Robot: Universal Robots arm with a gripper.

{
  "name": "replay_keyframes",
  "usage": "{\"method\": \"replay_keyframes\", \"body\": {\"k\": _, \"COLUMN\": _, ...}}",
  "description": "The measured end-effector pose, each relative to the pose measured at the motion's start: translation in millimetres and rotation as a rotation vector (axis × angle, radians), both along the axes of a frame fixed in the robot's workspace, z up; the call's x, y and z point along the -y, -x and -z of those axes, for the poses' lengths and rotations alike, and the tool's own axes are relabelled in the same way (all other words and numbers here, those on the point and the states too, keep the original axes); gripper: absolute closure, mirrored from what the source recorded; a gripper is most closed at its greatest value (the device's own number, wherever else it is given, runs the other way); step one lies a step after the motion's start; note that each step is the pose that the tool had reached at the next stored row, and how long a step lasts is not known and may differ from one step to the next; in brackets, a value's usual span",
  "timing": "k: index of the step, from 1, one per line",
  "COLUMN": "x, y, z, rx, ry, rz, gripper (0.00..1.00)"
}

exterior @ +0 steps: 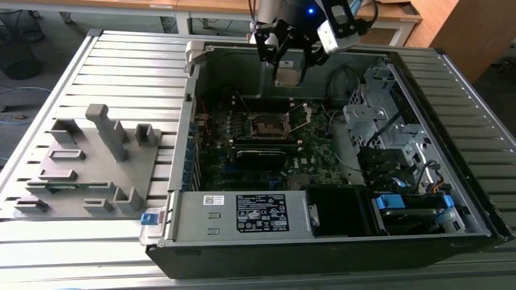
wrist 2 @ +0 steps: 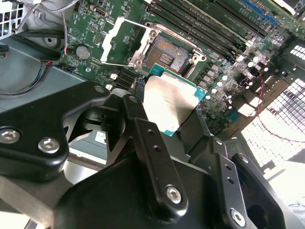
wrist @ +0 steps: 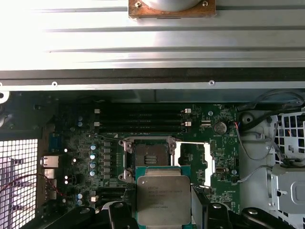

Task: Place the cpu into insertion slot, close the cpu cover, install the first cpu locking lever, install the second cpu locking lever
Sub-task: 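Place the cpu into insertion slot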

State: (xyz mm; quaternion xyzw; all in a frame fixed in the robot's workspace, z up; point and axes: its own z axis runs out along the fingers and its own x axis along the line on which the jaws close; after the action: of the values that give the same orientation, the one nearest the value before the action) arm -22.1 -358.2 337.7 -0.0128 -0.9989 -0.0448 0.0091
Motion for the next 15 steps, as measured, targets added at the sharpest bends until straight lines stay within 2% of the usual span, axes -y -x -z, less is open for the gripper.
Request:
{"method": "replay_keyframes", "body": {"k": 8, "x": 0.0, "y": 0.0, "z": 5.1, "rx": 0.0000, "ry": 0.0000, "rz": 0.000, "gripper": 0.46}}
{"method": "replay_keyframes", "body": {"k": 15, "x": 0.0, "y": 0.0, "z": 7.2, "rx": 0.0000, "ry": -0.0001, "rz": 0.000, "gripper": 0.46}}
